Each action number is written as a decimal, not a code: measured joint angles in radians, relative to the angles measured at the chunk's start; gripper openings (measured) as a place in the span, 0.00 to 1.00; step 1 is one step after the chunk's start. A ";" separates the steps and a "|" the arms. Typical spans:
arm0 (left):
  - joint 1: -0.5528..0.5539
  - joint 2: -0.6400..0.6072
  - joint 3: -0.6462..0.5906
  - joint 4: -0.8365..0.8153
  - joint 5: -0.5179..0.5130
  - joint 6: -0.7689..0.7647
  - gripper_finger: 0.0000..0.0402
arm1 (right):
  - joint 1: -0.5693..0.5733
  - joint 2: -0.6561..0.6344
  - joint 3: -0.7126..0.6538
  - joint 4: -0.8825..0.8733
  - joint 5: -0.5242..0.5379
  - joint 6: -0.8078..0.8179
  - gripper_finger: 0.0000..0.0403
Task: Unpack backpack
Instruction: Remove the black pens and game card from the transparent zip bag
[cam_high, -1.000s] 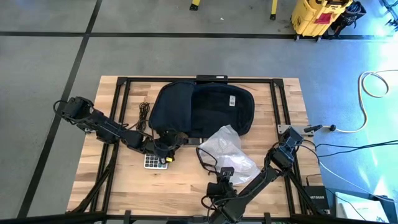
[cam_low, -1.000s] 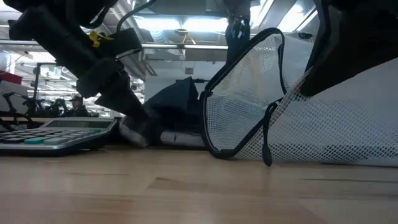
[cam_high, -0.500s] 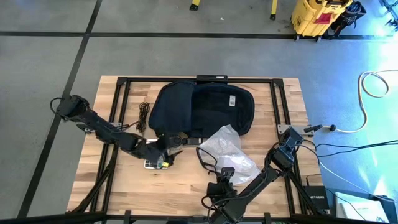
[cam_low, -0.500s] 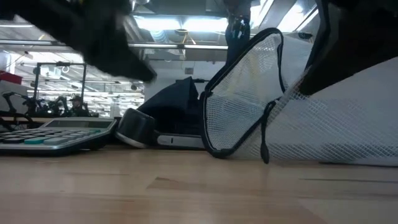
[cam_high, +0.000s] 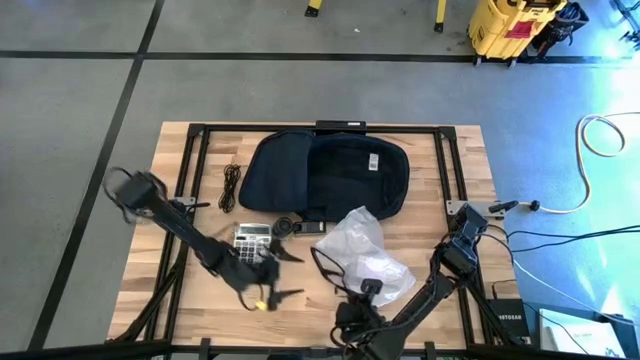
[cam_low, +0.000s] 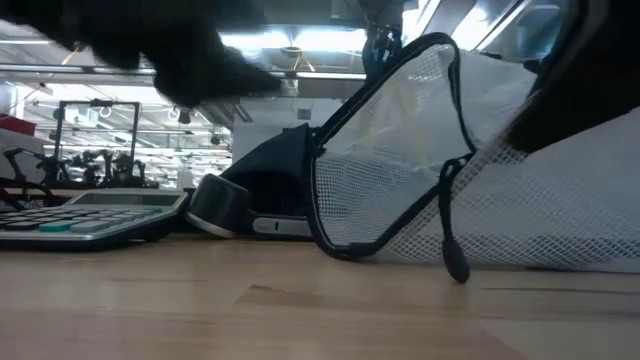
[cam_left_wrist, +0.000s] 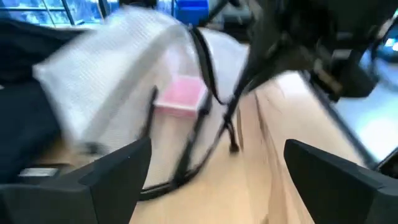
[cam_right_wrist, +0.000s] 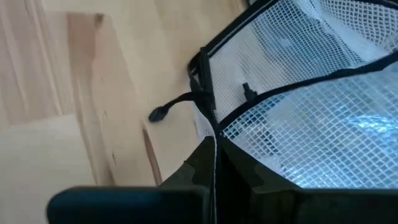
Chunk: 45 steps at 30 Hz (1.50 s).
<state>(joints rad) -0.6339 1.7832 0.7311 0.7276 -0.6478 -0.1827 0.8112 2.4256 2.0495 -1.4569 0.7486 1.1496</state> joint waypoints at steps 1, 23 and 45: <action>-0.002 0.043 0.031 0.021 -0.002 0.015 0.88 | 0.000 0.000 0.000 0.009 0.000 0.001 0.00; 0.198 0.230 0.239 -0.138 0.221 0.128 0.87 | 0.046 0.000 0.000 0.024 -0.035 0.029 0.00; 0.268 0.259 0.240 -0.160 0.303 0.209 0.77 | 0.046 0.000 0.000 0.039 -0.037 0.020 0.00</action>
<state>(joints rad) -0.3656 2.0420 0.9707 0.5680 -0.3449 0.0267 0.8570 2.4256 2.0495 -1.4183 0.7116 1.1701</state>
